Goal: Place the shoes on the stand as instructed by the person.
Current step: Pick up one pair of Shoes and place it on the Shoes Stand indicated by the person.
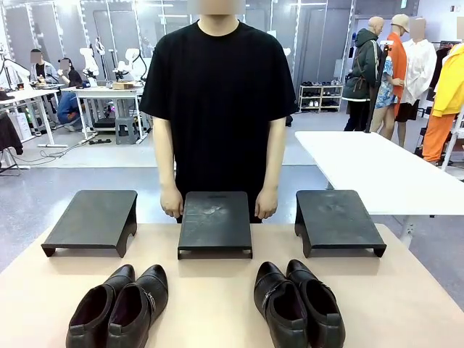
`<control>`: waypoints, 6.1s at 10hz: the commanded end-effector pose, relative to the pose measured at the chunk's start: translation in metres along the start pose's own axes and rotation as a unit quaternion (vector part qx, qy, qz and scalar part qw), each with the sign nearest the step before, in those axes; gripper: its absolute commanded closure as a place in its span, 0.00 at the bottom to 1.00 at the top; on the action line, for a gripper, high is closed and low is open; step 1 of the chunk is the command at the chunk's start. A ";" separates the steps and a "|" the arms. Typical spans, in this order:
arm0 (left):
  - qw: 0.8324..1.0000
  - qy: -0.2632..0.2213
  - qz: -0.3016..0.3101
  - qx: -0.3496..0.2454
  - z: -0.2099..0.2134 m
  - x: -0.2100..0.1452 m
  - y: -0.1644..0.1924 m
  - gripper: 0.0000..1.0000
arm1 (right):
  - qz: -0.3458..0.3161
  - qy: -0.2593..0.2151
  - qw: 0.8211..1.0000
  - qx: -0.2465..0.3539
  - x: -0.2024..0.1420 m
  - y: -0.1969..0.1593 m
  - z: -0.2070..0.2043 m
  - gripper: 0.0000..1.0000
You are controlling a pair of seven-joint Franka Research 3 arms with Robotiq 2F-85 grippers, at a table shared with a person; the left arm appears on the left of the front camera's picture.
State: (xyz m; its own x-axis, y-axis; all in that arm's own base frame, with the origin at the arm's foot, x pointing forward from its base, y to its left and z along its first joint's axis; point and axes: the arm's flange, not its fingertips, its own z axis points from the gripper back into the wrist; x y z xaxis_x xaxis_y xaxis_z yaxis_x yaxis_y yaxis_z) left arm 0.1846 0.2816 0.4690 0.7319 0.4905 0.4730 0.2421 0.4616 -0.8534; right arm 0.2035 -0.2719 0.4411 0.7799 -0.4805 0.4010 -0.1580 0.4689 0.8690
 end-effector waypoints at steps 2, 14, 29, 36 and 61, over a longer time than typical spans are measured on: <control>1.000 0.002 0.005 -0.003 0.001 -0.001 0.004 0.00 | 0.004 0.010 1.000 0.010 0.003 -0.002 -0.008 0.00; 1.000 0.002 0.005 -0.003 0.001 -0.001 0.004 0.00 | 0.004 0.010 1.000 0.010 0.003 -0.002 -0.008 0.00; 0.993 0.084 -0.035 0.078 -0.049 0.004 -0.043 0.00 | 0.004 0.010 1.000 0.010 0.003 -0.002 -0.008 0.00; 0.890 0.343 -0.165 0.252 -0.237 -0.017 -0.171 0.00 | 0.004 0.010 1.000 0.010 0.003 -0.002 -0.008 0.00; 0.809 0.329 -0.091 0.478 -0.431 -0.203 -0.044 0.00 | 0.004 0.010 1.000 0.010 0.003 -0.002 -0.008 0.00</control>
State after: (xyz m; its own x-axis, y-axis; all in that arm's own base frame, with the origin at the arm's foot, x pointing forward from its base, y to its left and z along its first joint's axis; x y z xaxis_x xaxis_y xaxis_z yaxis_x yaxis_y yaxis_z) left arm 0.3631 -0.1841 0.3516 0.9987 -0.0204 0.0477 0.0247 0.9956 -0.0907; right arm 0.2107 -0.2663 0.4376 0.8004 -0.4640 0.3797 -0.1499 0.4582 0.8761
